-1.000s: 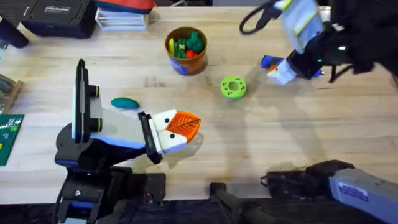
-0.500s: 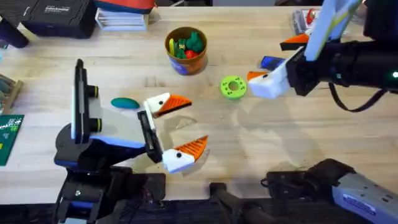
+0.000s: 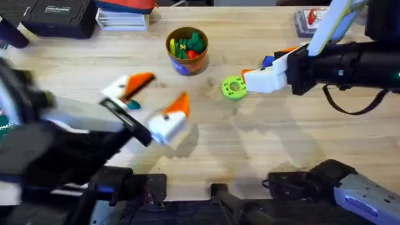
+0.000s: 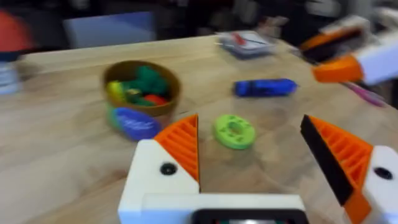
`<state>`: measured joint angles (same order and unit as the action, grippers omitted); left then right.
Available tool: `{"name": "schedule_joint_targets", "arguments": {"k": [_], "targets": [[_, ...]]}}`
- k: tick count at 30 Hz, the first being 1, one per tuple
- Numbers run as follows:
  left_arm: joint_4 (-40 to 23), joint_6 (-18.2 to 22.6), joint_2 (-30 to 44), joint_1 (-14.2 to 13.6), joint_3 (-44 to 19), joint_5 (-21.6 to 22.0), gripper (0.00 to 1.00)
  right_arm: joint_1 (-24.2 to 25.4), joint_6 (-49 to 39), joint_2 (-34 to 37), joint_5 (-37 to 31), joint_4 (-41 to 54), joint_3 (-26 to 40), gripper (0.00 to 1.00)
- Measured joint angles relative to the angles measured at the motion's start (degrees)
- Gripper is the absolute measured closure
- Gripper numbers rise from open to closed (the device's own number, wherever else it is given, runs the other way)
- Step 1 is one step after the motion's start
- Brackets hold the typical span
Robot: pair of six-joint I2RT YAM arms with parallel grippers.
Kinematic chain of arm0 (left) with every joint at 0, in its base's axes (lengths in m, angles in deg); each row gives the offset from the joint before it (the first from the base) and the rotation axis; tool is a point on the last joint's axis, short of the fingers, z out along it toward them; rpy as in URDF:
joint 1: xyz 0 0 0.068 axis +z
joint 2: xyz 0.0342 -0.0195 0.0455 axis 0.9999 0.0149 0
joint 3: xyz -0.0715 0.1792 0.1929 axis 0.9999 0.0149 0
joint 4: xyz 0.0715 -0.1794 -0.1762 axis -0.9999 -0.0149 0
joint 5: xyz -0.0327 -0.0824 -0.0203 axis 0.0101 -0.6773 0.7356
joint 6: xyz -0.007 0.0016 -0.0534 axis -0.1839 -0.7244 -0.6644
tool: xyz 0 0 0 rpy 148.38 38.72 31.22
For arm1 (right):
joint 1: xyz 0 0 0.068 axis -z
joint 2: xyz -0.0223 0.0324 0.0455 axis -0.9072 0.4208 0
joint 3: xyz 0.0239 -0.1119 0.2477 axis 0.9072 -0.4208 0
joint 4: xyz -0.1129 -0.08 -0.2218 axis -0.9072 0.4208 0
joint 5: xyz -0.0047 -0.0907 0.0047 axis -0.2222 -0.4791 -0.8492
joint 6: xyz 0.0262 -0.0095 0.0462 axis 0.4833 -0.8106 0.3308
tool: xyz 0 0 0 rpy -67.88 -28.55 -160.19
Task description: Pick up the gripper from the table and insert it into the empty holder that is missing its gripper. Then pick up a screw, insert it into the mounting hole, and use the screwdriver to tighten it. Finally, clean up the table by picking up the vegetable and placing it into the bucket.
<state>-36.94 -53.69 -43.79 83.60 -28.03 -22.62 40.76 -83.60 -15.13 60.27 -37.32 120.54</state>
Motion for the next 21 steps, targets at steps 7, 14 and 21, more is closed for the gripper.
{"name": "schedule_joint_targets", "arguments": {"k": [7,14,21], "targets": [[-19.64,1.14,18.21,0.0,-20.88,21.55,0.015,0.0,0.79,-0.02,0.51,-1.12,0.0,0.007],[-32.08,1.57,44.71,0.0,-36.4,40.26,0.015,0.0,0.82,0.0,0.9,-1.29,0.0,0.009],[-34.66,-3.38,61.09,0.83,-39.54,42.32,0.015,0.0,0.96,0.74,0.9,-1.11,0.0,0.008]]}}
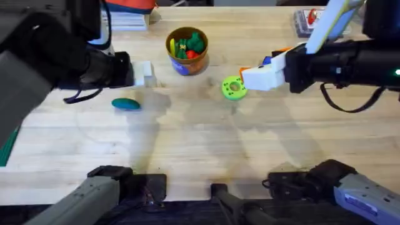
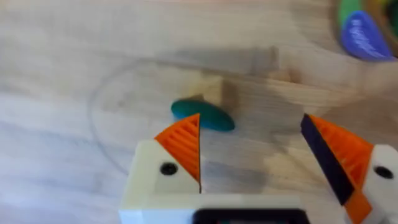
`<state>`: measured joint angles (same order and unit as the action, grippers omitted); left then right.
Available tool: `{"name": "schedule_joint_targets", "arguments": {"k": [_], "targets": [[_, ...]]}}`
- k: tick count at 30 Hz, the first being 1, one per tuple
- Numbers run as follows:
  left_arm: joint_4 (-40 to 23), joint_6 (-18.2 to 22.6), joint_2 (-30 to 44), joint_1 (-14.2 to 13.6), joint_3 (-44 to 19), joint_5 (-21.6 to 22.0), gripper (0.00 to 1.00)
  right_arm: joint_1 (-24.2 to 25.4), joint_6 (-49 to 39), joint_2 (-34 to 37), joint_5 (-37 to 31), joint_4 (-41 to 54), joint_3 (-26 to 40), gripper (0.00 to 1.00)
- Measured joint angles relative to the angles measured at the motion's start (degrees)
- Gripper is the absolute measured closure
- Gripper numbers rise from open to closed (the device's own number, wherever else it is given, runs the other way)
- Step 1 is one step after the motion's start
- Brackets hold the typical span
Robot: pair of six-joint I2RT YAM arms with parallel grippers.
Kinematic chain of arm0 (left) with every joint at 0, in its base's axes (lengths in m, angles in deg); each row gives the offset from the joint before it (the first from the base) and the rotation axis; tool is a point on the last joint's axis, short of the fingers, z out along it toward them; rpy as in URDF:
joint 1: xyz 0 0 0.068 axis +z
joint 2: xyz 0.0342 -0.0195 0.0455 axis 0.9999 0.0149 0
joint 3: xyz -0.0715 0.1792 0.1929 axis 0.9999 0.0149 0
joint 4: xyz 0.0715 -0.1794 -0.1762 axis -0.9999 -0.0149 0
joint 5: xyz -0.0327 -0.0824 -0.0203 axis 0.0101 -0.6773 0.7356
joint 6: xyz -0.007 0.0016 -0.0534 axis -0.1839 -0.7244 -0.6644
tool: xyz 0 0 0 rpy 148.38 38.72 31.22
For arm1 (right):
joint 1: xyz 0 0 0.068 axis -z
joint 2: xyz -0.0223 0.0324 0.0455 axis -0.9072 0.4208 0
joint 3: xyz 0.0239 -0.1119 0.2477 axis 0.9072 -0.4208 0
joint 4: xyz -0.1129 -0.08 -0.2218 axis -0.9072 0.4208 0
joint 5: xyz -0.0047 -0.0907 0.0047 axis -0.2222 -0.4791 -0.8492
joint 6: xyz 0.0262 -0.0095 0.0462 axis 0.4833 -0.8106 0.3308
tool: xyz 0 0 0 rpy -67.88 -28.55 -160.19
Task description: Pick up the gripper from the table and insert it into the empty holder that is missing its gripper. Then pick up a screw, insert it into the mounting hole, and use the screwdriver to tighten it. Finally, clean up the table by picking up the vegetable and placing it into the bucket.
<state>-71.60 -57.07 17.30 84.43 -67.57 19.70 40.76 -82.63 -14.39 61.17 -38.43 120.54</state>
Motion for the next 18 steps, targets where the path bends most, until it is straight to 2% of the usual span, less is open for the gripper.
{"name": "schedule_joint_targets", "arguments": {"k": [4,7,11,18], "targets": [[-1.48,-14.05,5.82,4.11,0.0,0.07,0.015,0.0,0.0,0.96,0.0,0.95,0.0,0.008],[-0.31,-22.08,9.51,6.8,0.0,-0.08,0.015,0.0,0.0,1.62,0.0,1.07,0.0,0.008],[1.92,-27.01,14.52,7.7,0.0,-0.26,0.015,0.0,0.0,2.7,0.0,1.03,0.0,0.008],[3.01,-31.7,24.1,7.7,-0.04,-1.02,0.015,0.0,0.0,5.78,0.0,1.03,0.0,0.009]]}}
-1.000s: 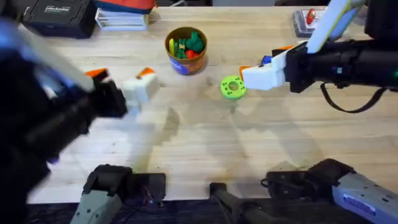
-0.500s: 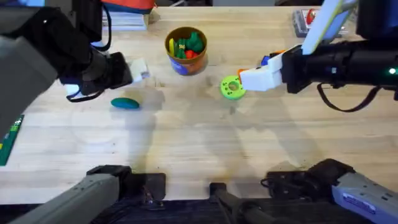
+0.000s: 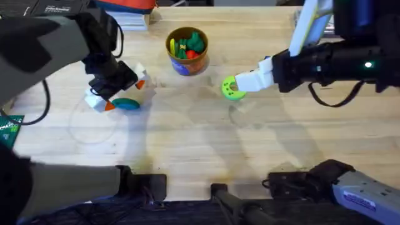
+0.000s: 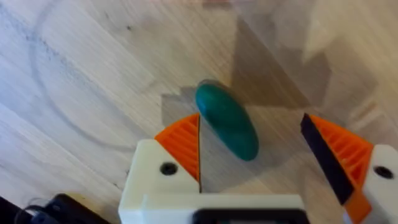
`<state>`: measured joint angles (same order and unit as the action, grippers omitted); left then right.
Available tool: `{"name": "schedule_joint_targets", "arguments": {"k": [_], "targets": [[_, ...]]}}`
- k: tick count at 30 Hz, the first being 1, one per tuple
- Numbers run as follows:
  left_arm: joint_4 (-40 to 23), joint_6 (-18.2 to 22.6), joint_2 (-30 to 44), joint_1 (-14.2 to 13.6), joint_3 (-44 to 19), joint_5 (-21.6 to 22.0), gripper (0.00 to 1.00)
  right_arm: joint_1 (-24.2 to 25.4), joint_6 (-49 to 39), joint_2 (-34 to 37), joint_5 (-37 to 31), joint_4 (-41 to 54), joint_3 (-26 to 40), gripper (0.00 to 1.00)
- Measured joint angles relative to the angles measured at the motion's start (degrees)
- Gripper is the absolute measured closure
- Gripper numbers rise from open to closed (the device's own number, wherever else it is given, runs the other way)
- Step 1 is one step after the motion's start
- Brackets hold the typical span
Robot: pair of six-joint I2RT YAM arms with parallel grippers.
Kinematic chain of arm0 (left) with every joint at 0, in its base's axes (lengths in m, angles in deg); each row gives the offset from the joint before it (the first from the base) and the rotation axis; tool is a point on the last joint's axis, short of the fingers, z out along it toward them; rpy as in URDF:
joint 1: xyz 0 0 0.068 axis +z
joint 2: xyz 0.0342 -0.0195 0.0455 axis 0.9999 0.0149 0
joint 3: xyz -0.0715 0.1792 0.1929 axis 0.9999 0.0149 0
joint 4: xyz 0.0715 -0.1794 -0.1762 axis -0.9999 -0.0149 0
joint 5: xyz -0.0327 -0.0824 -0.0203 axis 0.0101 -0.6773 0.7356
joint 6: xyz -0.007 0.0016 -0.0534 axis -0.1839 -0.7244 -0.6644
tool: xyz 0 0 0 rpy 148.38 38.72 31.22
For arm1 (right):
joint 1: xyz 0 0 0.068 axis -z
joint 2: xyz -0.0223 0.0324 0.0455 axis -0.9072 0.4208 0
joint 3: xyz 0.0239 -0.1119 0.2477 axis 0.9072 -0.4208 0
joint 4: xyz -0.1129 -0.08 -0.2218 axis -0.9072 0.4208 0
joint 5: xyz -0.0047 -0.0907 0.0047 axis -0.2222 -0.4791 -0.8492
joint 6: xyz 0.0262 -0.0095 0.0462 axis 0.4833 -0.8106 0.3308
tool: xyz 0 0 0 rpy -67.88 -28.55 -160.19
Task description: Pick up the gripper from the table and insert it into the empty holder that is missing its gripper. Then pick up a screw, insert it into the mounting hole, and use the screwdriver to tighten it. Finally, clean up the table by picking up the vegetable and placing it into the bucket.
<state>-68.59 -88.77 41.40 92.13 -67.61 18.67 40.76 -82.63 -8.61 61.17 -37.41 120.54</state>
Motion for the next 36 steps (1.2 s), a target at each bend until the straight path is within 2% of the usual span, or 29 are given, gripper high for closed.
{"name": "schedule_joint_targets", "arguments": {"k": [3,4,7,8,11,12,15,19,23,26,28,32,36], "targets": [[0.01,-2.66,2.95,0.0,-0.02,-0.18,0.017,0.0,0.0,1.2,0.0,-0.02,0.0,0.008],[0.02,-3.49,3.59,0.0,-0.02,-0.2,0.057,0.0,0.0,1.5,0.0,0.0,0.0,0.008],[0.28,-5.6,4.56,0.0,-0.02,-0.29,0.342,0.0,0.0,2.01,0.0,0.0,0.0,0.008],[0.6,-6.34,4.6,0.0,-0.04,-0.32,0.498,0.0,0.0,2.01,0.0,0.0,0.0,0.008],[0.68,-7.05,4.58,0.0,-0.27,-0.22,0.883,0.0,0.0,1.99,0.0,-0.04,0.0,0.008],[0.61,-7.3,4.52,0.0,-0.48,-0.27,0.915,0.0,0.0,1.99,0.0,-0.09,0.0,0.008],[0.45,-7.54,4.47,0.0,-0.77,-0.73,0.94,0.0,-0.05,2.01,0.0,-0.15,0.0,0.008],[0.14,-6.8,4.49,0.04,-2.59,-4.27,0.943,0.0,-0.68,1.99,0.0,-0.52,0.0,0.009],[-0.05,-4.37,4.47,-0.17,-8.01,-8.63,0.949,0.0,-1.11,2.0,-0.02,-2.24,0.0,0.008],[0.07,-2.63,4.38,-1.36,-13.78,-11.5,0.952,0.0,-1.2,2.0,0.0,-3.36,0.0,0.008],[0.05,-1.71,4.07,-3.05,-17.54,-12.52,0.953,0.0,-1.33,1.99,-0.02,-3.76,0.0,0.008],[2.54,0.63,3.61,-8.92,-24.62,-13.65,0.954,0.0,-1.33,1.99,0.0,-3.9,0.0,0.008],[7.14,1.94,2.99,-14.89,-27.02,-14.19,0.955,0.0,-1.33,1.99,-0.01,-3.95,0.0,0.008]]}}
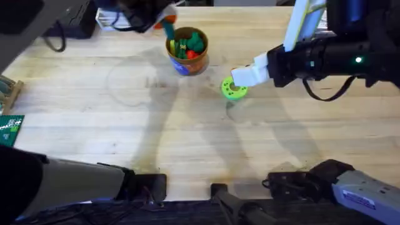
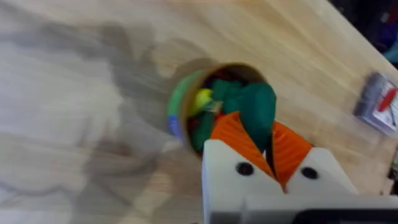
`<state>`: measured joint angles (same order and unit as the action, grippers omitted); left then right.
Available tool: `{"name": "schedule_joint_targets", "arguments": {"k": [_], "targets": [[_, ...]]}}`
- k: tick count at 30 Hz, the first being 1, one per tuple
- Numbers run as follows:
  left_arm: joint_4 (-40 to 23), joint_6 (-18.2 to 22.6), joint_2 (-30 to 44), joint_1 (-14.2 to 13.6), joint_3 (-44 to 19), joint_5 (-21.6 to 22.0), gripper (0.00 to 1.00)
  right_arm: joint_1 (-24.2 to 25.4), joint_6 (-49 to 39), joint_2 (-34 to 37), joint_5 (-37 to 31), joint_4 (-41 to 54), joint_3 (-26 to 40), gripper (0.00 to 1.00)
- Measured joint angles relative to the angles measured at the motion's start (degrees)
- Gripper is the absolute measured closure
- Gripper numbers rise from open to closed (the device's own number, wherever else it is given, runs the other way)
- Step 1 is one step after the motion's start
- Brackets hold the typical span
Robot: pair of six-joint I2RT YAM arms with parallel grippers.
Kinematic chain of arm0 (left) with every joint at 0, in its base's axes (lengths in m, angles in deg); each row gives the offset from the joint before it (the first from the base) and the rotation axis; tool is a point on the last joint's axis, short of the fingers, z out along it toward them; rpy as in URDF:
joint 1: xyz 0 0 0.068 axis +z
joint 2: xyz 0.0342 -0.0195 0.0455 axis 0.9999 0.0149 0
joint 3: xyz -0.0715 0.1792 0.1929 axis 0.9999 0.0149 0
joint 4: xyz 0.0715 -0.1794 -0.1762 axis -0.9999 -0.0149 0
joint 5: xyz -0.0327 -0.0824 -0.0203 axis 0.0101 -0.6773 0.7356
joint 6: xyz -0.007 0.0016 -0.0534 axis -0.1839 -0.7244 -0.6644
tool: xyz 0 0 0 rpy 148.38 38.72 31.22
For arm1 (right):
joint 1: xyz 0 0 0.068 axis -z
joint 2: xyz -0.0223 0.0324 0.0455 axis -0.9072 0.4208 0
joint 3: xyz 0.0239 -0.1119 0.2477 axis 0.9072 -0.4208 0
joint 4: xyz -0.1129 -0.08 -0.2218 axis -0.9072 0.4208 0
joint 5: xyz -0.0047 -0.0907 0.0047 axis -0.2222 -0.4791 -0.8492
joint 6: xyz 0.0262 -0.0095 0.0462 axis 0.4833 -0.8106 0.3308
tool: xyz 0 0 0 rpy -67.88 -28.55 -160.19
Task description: Pick up the gripper from the table and insert it into the empty holder that is missing its gripper. Then pick up a screw, insert it into the mounting hole, and use the screwdriver to tighten it. Finally, clean up the table by picking up the vegetable and placing it into the bucket.
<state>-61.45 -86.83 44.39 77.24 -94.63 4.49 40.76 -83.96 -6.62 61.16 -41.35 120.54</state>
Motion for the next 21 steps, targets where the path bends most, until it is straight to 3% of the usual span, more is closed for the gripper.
{"name": "schedule_joint_targets", "arguments": {"k": [4,9,21], "targets": [[2.12,0.44,0.51,-3.82,-0.06,-0.28,0.956,0.0,0.0,0.0,0.01,0.01,0.0,0.008],[2.12,0.88,3.93,-5.11,-0.06,-0.55,0.906,0.0,0.0,0.0,0.01,-0.01,0.0,0.008],[2.1,1.15,6.75,-5.05,-0.04,-1.23,0.234,0.0,0.0,0.0,0.0,-0.01,0.0,0.009]]}}
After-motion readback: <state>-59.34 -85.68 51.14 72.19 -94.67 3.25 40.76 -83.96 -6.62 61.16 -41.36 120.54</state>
